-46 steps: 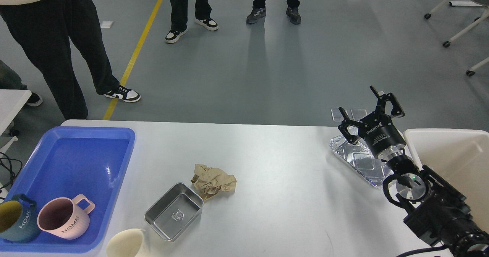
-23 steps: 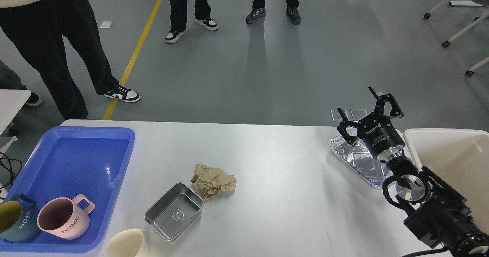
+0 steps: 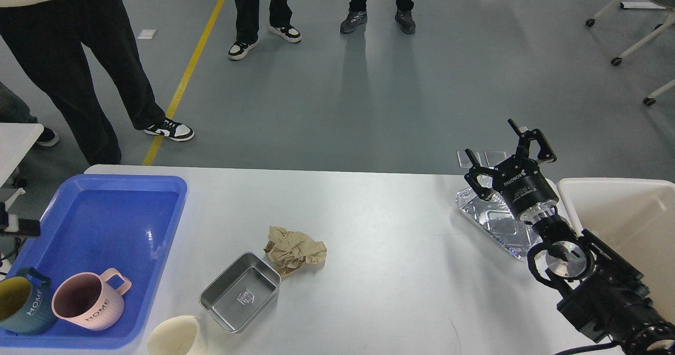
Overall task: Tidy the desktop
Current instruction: 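Reach the left gripper to the steel tray and grasp its edge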
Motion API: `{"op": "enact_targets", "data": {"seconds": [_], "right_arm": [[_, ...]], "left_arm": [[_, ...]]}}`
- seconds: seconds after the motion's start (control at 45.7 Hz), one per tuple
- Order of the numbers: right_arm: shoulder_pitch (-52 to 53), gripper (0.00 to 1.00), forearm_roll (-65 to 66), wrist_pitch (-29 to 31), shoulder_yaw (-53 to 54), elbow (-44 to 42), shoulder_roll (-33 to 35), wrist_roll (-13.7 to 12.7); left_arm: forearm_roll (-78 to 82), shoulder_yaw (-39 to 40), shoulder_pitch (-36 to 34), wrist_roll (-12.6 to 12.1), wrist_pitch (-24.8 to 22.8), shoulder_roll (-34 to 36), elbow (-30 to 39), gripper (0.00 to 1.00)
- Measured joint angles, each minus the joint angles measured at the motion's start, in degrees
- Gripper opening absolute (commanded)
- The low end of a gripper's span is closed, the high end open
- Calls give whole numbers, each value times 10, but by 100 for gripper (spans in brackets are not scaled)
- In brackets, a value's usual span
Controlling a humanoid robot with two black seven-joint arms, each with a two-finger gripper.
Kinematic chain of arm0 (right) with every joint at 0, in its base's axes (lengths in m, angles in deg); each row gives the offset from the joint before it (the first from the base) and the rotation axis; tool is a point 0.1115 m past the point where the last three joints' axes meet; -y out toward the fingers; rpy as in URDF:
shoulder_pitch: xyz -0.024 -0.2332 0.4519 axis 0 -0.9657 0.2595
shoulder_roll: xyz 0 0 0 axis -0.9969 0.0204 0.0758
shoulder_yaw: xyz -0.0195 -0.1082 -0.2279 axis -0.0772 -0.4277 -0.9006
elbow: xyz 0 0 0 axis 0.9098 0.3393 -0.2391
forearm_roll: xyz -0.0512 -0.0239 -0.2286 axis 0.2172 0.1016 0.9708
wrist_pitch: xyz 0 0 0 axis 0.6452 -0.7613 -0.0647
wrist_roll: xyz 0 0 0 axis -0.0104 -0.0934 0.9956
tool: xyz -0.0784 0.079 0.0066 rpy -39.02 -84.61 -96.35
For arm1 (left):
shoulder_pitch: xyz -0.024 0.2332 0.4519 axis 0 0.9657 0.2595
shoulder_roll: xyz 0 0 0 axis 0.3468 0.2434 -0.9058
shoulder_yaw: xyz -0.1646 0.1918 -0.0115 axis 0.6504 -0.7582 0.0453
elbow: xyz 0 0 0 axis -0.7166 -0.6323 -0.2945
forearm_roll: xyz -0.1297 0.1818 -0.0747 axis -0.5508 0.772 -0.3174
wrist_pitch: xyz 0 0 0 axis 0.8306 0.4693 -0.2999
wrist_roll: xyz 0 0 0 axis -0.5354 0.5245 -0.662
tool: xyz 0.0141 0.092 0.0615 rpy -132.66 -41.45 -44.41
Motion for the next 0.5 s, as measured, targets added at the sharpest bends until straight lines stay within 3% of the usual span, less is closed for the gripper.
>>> {"op": "enact_targets", "data": {"seconds": [0.262, 0.394, 0.503], "right_arm": [[0, 100, 0, 0, 0, 0, 0, 0], [-1, 100, 0, 0, 0, 0, 1, 0], [-2, 100, 0, 0, 0, 0, 1, 0]], "left_arm": [[26, -8, 3, -212, 88, -147, 94, 91], [83, -7, -1, -291, 120, -234, 95, 91], [128, -7, -1, -342, 147, -294, 88, 90]]}}
